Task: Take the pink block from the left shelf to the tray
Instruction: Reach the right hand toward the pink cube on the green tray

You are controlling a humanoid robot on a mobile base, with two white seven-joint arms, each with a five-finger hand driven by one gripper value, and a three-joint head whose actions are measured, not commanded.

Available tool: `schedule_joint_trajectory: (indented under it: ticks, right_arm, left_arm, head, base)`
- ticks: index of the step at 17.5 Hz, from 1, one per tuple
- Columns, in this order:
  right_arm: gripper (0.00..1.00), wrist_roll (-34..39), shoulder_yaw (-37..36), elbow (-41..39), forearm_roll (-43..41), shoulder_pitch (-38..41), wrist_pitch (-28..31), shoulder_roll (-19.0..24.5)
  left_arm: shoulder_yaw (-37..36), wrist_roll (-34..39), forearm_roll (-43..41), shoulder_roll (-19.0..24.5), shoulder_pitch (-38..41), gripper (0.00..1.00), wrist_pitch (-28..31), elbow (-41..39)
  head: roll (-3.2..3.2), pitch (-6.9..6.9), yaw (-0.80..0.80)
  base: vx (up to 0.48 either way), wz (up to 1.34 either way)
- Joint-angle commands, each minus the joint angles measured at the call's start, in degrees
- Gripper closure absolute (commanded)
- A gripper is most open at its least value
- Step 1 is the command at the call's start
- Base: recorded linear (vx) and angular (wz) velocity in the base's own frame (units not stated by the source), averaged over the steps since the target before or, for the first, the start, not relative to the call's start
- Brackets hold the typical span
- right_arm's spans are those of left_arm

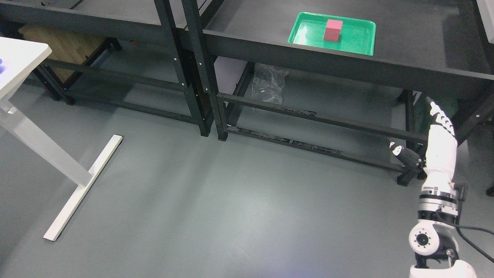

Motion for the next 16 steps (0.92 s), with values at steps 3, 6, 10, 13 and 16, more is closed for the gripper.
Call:
schedule_joint_trajectory:
  ticks: [3,6,10,13,16]
  right_arm:
    - [0.0,-0.07,-0.16,-0.31,2.58,1.57,0.34,-1.0]
    - [0.0,-0.07,-0.16,-0.31,2.58,1.57,0.34,-1.0]
    - [0.0,-0.42,-0.16,-0.31,1.27,1.57,0.26,-1.0]
    - [0.0,-0.33,-0.16,-0.22,0.47,1.48,0.34,-1.0]
    - [0.0,0.37,-0.07,-0.04,0.47,1.05,1.04,-1.0]
  left_arm:
    - [0.0,-0.02,-0.09,1.0,0.53,0.0,-0.03,0.0]
    - [0.0,-0.02,-0.09,1.0,0.53,0.0,-0.03,0.0]
    - [0.0,-0.02,-0.09,1.0,0.53,0.0,-0.03,0.0]
    - [0.0,-0.02,-0.09,1.0,0.53,0.0,-0.03,0.0]
    - [0.0,-0.02,-0.09,1.0,0.53,0.0,-0.03,0.0]
  head:
    - [0.0,0.0,0.0]
    - [0.0,0.0,0.0]
    - [0.0,0.0,0.0]
    - [0.0,0.0,0.0]
    - [0.0,0.0,0.0]
  base:
    - [0.259,0.02]
    - [0.267,0.02]
    - [0.263,0.07]
    - [0.272,0.06]
    - [0.286,0.04]
